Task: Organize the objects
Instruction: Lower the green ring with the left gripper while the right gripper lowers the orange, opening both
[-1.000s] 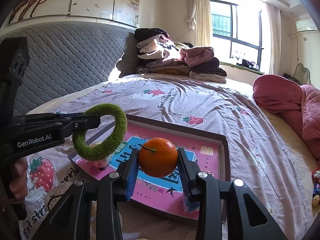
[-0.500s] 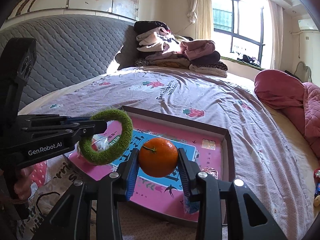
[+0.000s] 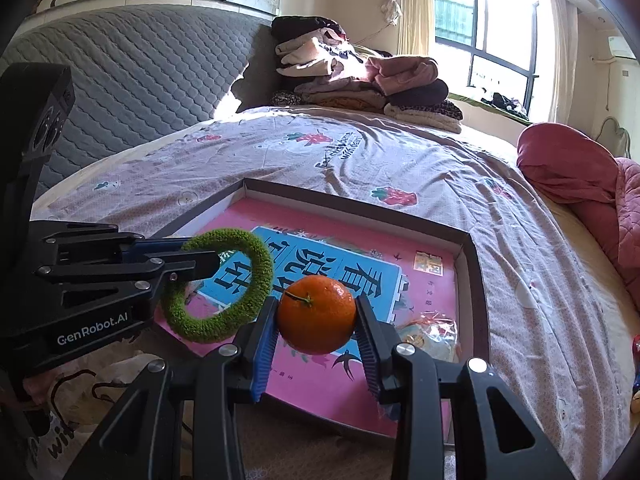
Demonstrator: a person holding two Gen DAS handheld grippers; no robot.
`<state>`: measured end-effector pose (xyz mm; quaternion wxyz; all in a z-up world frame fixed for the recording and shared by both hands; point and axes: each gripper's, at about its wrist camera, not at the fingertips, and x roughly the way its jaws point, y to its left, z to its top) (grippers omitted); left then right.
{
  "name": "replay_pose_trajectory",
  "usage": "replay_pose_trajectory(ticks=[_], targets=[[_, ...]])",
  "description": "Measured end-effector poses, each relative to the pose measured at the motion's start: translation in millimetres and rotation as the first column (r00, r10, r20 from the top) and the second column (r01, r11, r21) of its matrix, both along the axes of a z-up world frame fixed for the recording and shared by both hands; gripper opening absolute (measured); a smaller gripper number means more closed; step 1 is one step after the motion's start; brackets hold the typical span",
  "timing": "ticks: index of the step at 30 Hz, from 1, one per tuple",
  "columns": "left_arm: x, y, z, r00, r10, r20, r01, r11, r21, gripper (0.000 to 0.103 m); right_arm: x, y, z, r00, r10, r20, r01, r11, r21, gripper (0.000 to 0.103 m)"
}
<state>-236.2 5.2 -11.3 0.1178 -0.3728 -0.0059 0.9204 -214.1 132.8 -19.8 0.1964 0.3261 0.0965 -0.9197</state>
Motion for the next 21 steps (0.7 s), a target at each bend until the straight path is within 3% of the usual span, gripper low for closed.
replay_pose_trajectory(ticks=[21], targets=[[1,12,-15,0.999,-0.026,0.041,0.030,0.995,-0.090,0.014,-9,-3,-22,0.995,0.003,0.104,-0.005,1.000,0.021,0.038]])
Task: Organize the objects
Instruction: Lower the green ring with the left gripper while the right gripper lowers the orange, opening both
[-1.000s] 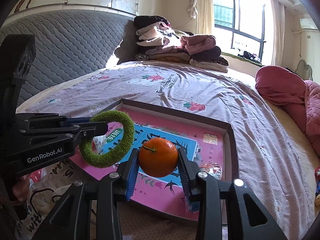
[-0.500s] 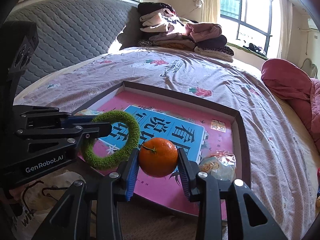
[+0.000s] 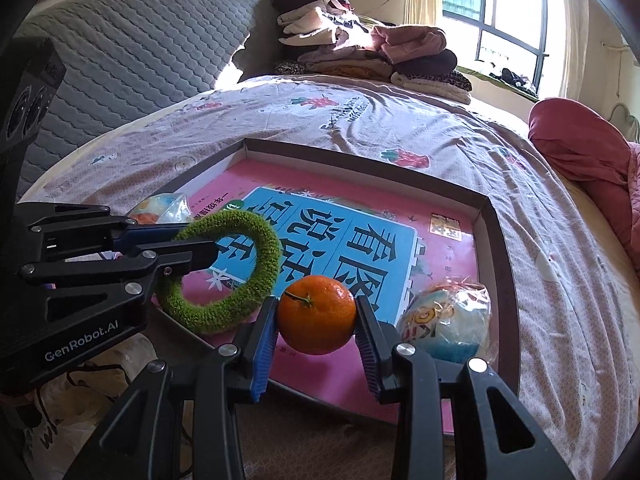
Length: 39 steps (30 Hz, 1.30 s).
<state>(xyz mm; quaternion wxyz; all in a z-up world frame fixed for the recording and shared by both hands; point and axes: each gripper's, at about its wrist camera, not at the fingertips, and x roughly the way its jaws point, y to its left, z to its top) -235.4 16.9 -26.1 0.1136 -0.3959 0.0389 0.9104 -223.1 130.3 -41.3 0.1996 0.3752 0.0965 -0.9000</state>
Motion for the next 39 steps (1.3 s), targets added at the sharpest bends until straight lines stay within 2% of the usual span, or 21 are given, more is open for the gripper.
replay_pose_trajectory(ticks=[20,26,39], targets=[[-4,-2,-2,0.999,-0.005,0.044,0.005,1.000,0.007,0.015,-4,6,1,0.997,-0.026,0.066,0.028,0.999,-0.028,0.039],[-4,-2,-2,0.998,-0.017,0.065,0.016,1.000,0.020,0.020,-5,8,2,0.996,-0.032,0.084,0.034,0.999,-0.020,0.039],[-3,-6,8,0.999,0.000,0.036,-0.001,0.999,0.042,0.029,-1,7,9,0.997,-0.039,0.062,0.039,0.999,-0.009,0.039]])
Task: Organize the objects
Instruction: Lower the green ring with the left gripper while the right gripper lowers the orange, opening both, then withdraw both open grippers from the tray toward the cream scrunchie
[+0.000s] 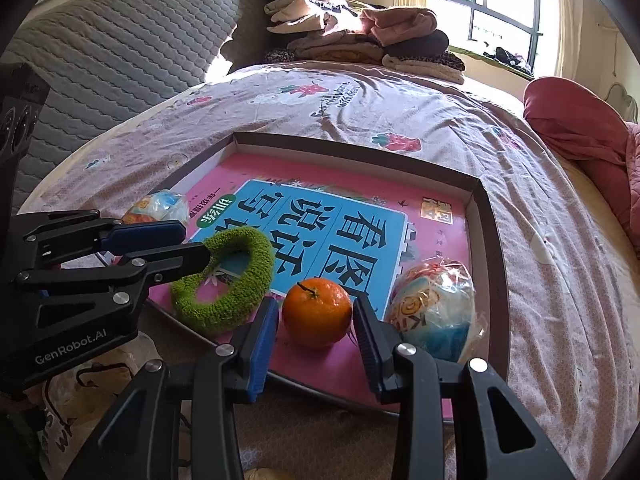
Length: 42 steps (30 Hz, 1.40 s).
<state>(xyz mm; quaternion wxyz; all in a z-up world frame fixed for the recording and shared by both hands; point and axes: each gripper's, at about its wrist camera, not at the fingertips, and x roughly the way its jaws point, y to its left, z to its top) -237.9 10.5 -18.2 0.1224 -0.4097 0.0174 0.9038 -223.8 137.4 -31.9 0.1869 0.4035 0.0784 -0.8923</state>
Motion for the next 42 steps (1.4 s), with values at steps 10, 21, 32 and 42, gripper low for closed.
replay_pose_trajectory(ticks=[10,21,32,42], targets=[[3,-3,8,1.000,0.004,-0.012,-0.004,1.000,0.010,0.031,4,-1,5,1.000,0.004,-0.007,-0.004,1.000,-0.004,0.039],[13,-9,24,0.999,0.026,-0.043,-0.025,1.000,0.009,0.031,10,2,14,1.000,-0.001,-0.026,0.001,1.000,-0.013,0.039],[31,-15,45,0.995,0.051,-0.082,-0.049,0.998,0.025,0.031,22,2,30,0.998,-0.002,-0.067,0.001,1.000,-0.024,0.039],[52,-12,62,0.992,0.048,-0.118,-0.044,0.998,0.032,0.031,38,8,52,0.992,-0.023,-0.122,0.017,0.998,-0.054,0.039]])
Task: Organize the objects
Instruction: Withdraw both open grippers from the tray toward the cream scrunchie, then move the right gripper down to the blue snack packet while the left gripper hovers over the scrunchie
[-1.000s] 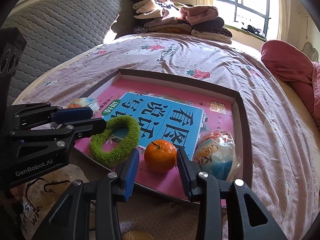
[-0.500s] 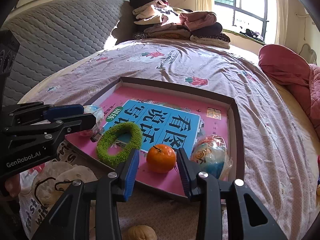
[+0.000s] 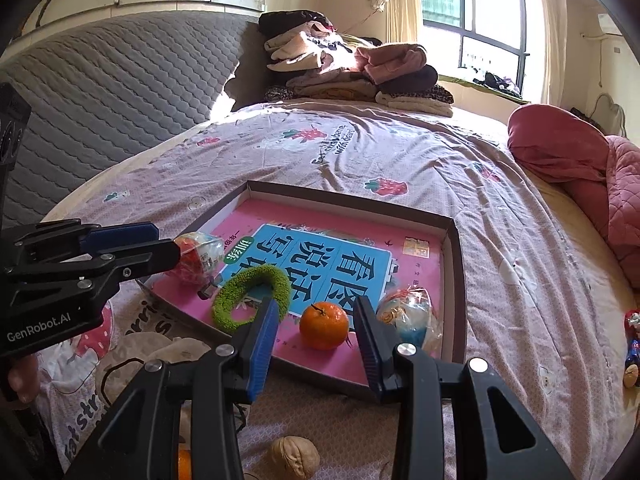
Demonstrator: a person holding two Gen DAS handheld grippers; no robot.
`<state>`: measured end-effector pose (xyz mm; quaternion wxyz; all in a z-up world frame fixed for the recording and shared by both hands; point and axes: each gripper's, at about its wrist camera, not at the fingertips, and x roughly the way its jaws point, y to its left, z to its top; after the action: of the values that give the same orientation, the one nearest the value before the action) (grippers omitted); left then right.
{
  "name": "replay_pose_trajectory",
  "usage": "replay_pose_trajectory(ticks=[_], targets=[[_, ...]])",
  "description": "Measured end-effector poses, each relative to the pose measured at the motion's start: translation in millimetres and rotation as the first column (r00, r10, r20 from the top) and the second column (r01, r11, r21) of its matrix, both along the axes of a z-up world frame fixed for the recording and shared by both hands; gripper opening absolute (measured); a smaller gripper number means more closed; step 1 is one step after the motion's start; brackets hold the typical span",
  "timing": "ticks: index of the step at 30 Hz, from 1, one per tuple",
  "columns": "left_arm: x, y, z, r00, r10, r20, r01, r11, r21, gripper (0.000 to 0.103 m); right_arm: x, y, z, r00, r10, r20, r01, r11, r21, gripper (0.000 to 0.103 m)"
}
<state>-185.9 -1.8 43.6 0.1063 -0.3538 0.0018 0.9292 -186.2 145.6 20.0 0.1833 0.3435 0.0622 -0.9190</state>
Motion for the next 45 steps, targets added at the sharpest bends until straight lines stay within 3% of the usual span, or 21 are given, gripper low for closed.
replay_pose_trajectory(ticks=[14,18,27,45], targets=[[28,-3,19,0.998,0.015,-0.062,-0.015,1.000,-0.006,0.032,21,13,29,0.998,-0.027,-0.058,0.023,0.997,-0.067,0.039],[36,-2,23,0.997,0.016,-0.075,-0.016,1.000,-0.003,0.042,29,13,34,0.997,-0.027,-0.074,0.021,0.997,-0.079,0.042],[47,1,26,0.997,0.017,-0.076,-0.017,1.000,0.005,0.049,41,18,40,0.996,-0.032,-0.082,0.023,0.994,-0.104,0.043],[64,-3,27,0.995,0.027,-0.095,-0.027,1.000,0.007,0.057,59,25,42,0.994,-0.056,-0.096,0.044,0.993,-0.114,0.047]])
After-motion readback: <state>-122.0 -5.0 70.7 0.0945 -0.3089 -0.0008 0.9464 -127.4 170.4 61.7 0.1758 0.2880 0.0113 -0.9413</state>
